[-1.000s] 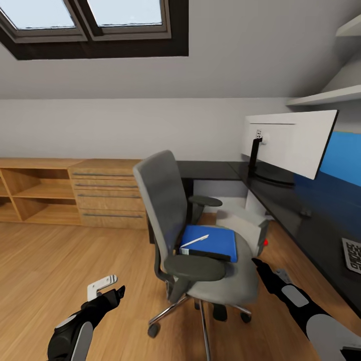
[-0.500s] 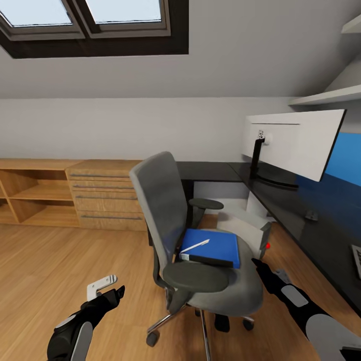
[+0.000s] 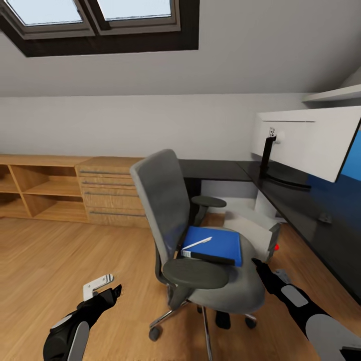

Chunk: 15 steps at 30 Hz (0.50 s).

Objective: In the bedroom, organize the workspace by keeping the computer under the desk, ensuring the monitor is on the desk, placing the keyboard on the desk next to the monitor, placing the mouse on the desk next to the keyboard, moving the folder from the swivel chair onto the desk next to the mouse, stacking the notebook on top of the folder with the pen on top of the notebook, and positioning the swivel chair next to the desk.

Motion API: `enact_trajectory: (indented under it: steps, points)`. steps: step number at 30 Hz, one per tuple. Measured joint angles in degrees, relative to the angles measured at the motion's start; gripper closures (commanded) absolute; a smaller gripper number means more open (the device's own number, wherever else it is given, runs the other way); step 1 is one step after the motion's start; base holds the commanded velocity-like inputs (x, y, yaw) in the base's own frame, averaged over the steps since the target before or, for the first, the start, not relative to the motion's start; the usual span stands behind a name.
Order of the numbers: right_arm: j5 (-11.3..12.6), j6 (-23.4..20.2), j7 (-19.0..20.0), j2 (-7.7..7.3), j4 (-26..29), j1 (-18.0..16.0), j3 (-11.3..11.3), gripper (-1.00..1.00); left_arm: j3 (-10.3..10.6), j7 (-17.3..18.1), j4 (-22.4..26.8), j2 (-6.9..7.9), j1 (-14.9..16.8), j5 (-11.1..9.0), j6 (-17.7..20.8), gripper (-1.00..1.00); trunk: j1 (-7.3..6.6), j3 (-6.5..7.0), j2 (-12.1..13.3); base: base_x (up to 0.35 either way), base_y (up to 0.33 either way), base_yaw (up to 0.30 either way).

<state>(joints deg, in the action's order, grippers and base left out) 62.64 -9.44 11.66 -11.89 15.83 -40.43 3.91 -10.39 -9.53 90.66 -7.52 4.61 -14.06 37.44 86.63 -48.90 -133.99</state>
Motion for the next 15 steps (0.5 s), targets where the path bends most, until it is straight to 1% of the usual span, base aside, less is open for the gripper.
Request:
enact_trajectory:
  steps: [15]
  points:
    - [0.1,0.0,0.09,0.1,0.0,0.0,-0.02,-1.0,-0.29,0.0,0.43,0.0,0.0,-0.01,0.1,-1.0,0.0,-1.0,0.0,0.0,0.0,0.191]
